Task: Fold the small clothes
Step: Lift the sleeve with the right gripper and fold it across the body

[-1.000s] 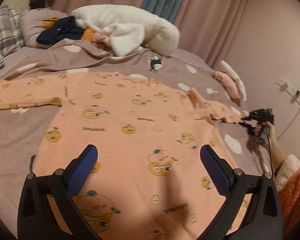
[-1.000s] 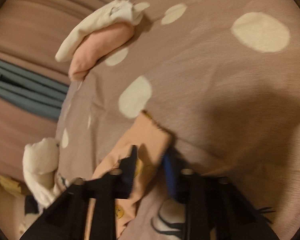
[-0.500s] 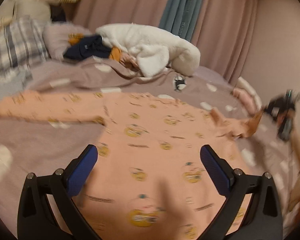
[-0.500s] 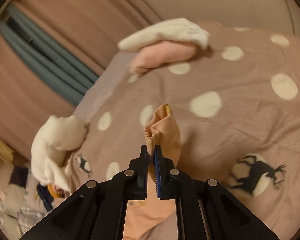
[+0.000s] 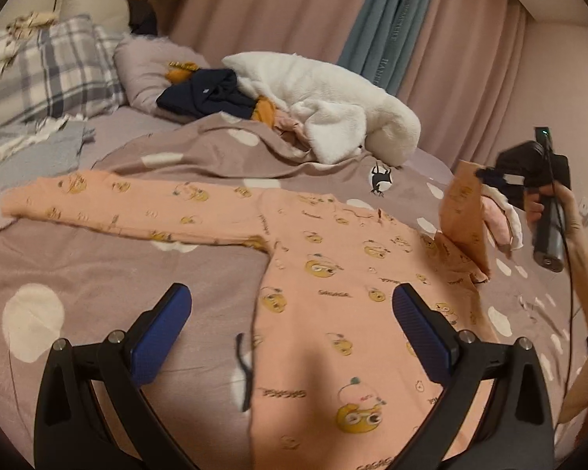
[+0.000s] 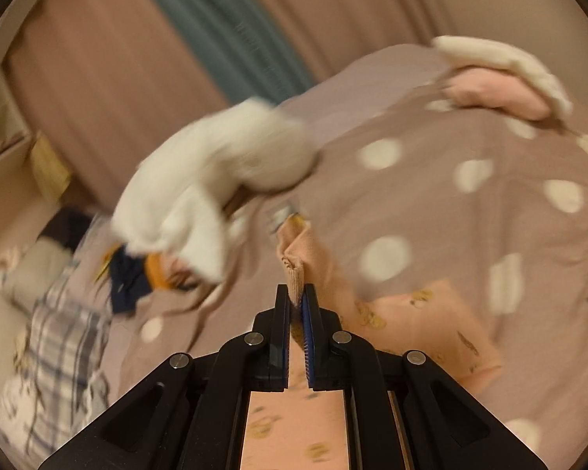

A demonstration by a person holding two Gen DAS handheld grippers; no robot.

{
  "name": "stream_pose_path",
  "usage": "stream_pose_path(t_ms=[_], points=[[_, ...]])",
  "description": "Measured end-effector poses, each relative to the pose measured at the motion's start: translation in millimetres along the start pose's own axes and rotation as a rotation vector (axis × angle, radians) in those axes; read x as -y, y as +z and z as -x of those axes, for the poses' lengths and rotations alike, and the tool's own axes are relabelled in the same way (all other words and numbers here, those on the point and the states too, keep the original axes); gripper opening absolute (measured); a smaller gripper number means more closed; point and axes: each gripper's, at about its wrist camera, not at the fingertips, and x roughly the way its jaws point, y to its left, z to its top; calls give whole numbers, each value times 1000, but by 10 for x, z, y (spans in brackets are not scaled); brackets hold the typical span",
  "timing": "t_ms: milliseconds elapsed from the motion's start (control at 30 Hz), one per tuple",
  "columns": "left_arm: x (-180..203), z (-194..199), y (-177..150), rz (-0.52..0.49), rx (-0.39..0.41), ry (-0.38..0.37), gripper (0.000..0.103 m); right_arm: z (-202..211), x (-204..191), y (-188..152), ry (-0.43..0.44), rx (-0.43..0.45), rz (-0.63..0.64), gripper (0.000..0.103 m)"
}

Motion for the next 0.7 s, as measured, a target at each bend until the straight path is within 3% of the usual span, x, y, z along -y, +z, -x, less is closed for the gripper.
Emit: stream_pose_path(t_ms=[133, 233, 367, 533, 667, 700], points=[[-133, 23, 31, 29, -18, -108, 102, -340, -466, -254, 68, -74, 58, 8], [-157, 52, 29, 27, -19, -136, 102, -600, -780, -502, 98, -139, 92, 8], [-202, 78, 24, 6, -26, -90, 102, -861, -1129, -811, 136, -214, 135, 8], [-431, 60, 48, 85, -46, -98, 102, -1135, -1519, -1202, 167, -307, 216, 8], [-504, 101, 58, 77, -34, -44, 102, -1345, -1631, -1512, 166, -453, 260, 9], [-507, 107, 57, 70, -33, -34, 102, -1392, -1644, -1598, 179, -507, 265, 18]])
